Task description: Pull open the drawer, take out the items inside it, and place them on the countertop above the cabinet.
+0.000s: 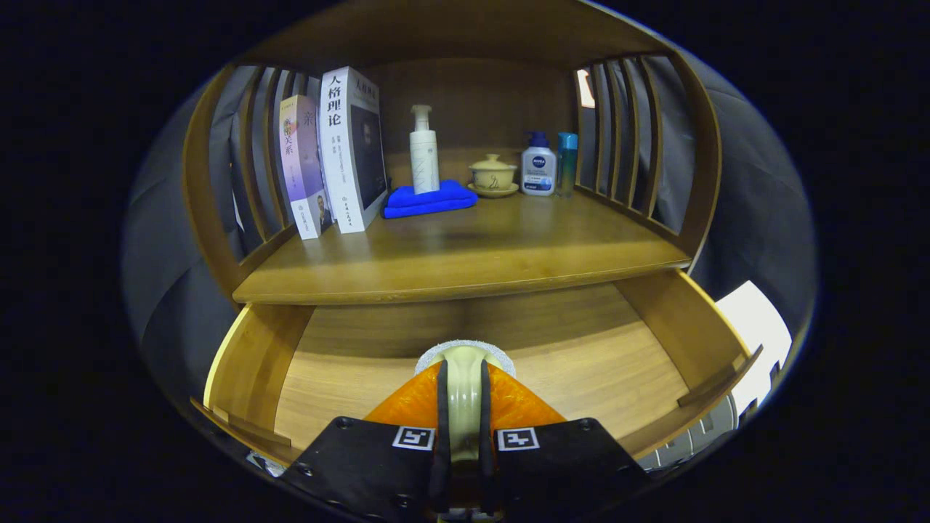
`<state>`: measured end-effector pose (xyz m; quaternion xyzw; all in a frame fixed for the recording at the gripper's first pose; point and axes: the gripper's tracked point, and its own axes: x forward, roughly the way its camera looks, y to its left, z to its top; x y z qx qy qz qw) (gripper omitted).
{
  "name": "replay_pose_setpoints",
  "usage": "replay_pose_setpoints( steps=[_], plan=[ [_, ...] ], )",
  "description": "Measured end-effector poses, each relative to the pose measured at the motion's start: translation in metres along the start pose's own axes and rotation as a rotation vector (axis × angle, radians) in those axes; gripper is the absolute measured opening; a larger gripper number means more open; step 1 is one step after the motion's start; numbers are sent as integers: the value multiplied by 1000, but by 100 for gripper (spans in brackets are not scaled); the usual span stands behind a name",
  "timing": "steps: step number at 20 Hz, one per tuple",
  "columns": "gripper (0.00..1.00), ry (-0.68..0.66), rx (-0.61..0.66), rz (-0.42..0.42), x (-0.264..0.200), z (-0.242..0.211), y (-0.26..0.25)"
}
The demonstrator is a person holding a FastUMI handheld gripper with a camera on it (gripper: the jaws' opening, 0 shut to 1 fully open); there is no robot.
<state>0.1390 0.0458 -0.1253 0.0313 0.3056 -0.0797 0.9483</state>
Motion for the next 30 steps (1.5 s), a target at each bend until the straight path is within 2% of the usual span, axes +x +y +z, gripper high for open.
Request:
replay_pose_setpoints(
  steps=[5, 12, 23, 25, 27, 30],
  plan=[
    [17, -91, 0, -20, -25, 35, -9],
    [17, -175, -9, -5, -24, 93, -12],
    [17, -229, -129, 80, 42, 161, 8],
    [17, -227, -153, 108, 59, 167, 14],
    [17, -186, -178, 93, 77, 163, 9],
    [17, -168, -160, 111, 92, 163, 11]
  ],
)
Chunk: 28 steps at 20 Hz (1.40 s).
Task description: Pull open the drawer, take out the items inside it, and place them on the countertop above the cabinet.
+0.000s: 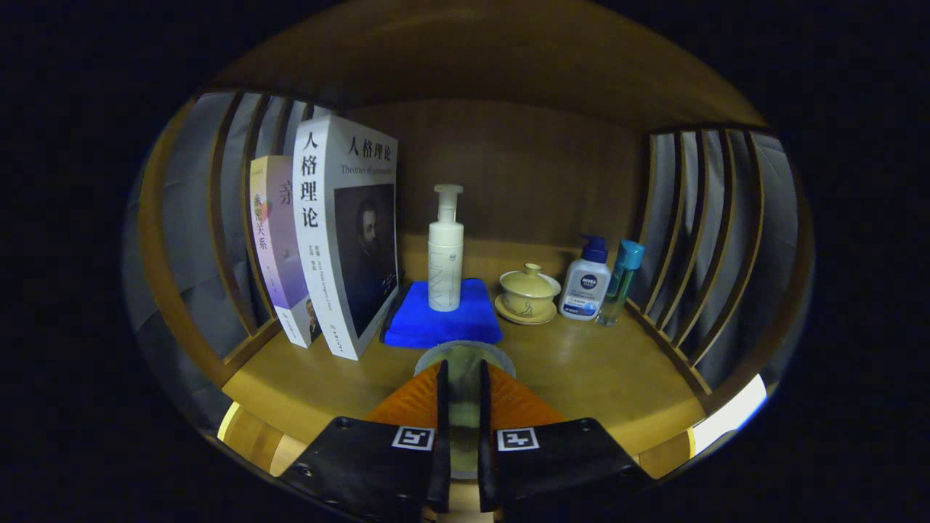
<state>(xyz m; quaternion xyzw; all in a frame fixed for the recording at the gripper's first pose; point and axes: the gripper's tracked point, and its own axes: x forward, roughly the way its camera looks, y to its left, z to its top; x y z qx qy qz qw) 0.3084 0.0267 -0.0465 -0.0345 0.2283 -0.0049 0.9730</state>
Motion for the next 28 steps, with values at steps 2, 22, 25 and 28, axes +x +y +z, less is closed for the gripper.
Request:
replay_pose_setpoints(
  steps=[2, 22, 25, 28],
  plan=[
    [21, 25, 30, -1, 3, -5, -4],
    [97, -319, 55, -66, -186, -15, -4],
    [98, -365, 46, -53, -211, -24, 5],
    [98, -355, 51, -65, -225, -45, 8]
  ],
)
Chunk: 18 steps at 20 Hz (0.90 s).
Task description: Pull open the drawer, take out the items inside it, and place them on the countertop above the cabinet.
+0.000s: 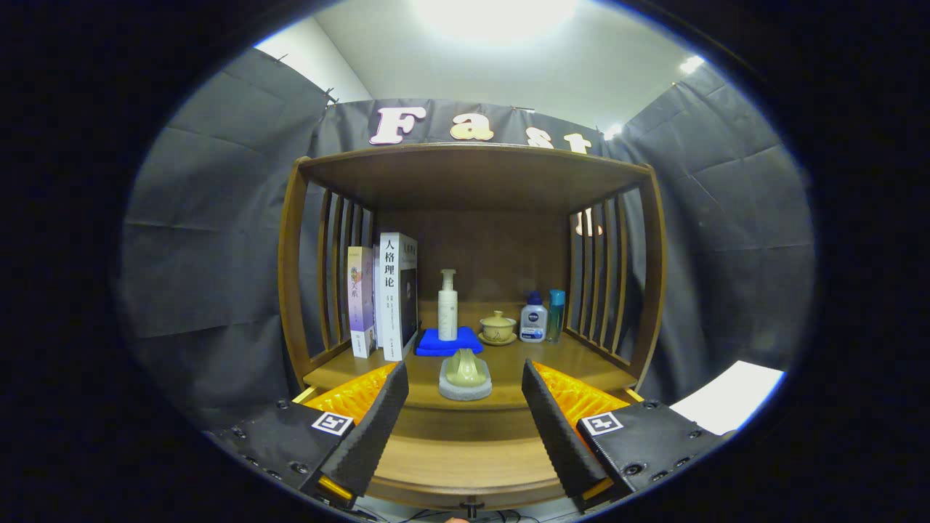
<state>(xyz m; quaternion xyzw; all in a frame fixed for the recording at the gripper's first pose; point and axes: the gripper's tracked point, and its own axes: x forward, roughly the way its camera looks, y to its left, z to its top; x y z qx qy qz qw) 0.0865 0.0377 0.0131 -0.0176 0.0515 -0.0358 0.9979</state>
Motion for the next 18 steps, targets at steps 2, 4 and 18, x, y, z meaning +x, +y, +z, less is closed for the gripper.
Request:
replay_pose_setpoints(
  steps=[2, 4, 18],
  plan=[
    [98, 13, 6, -13, -11, -13, -3],
    [98, 17, 24, -24, -23, -27, -7],
    [99, 68, -20, -15, -64, -121, -15]
  ],
)
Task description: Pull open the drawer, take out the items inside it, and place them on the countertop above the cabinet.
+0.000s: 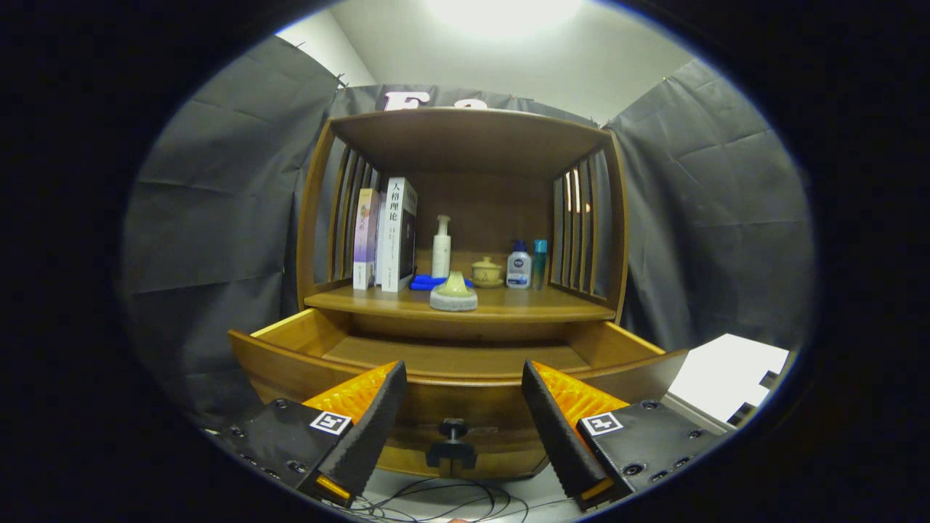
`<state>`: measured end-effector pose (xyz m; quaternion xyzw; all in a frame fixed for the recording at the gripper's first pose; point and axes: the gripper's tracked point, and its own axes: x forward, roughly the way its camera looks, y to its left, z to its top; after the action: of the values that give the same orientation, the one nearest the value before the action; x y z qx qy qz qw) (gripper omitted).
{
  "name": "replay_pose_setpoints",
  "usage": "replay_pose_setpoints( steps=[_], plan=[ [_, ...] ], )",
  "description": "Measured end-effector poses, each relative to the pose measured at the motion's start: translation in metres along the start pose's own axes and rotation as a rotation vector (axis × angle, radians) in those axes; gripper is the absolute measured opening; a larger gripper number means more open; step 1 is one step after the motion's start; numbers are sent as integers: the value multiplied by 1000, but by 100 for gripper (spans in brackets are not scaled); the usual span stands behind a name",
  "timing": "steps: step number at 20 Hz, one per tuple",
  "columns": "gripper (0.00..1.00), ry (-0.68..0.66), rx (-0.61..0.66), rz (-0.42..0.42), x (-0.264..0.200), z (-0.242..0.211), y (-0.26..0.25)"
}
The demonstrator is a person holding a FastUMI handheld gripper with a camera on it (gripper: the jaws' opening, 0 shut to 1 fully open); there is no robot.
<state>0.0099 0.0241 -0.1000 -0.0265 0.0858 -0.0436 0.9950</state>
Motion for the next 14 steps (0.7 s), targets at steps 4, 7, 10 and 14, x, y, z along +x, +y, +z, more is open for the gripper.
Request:
replay_pose_setpoints(
  steps=[4, 7, 10, 14],
  plan=[
    [99, 23, -1, 10, 2, -21, 5],
    [99, 43, -9, 8, 7, -33, 5],
    [99, 62, 13, 7, 10, -44, 12],
    [99, 101, 3, 14, 24, -58, 11]
  ],
)
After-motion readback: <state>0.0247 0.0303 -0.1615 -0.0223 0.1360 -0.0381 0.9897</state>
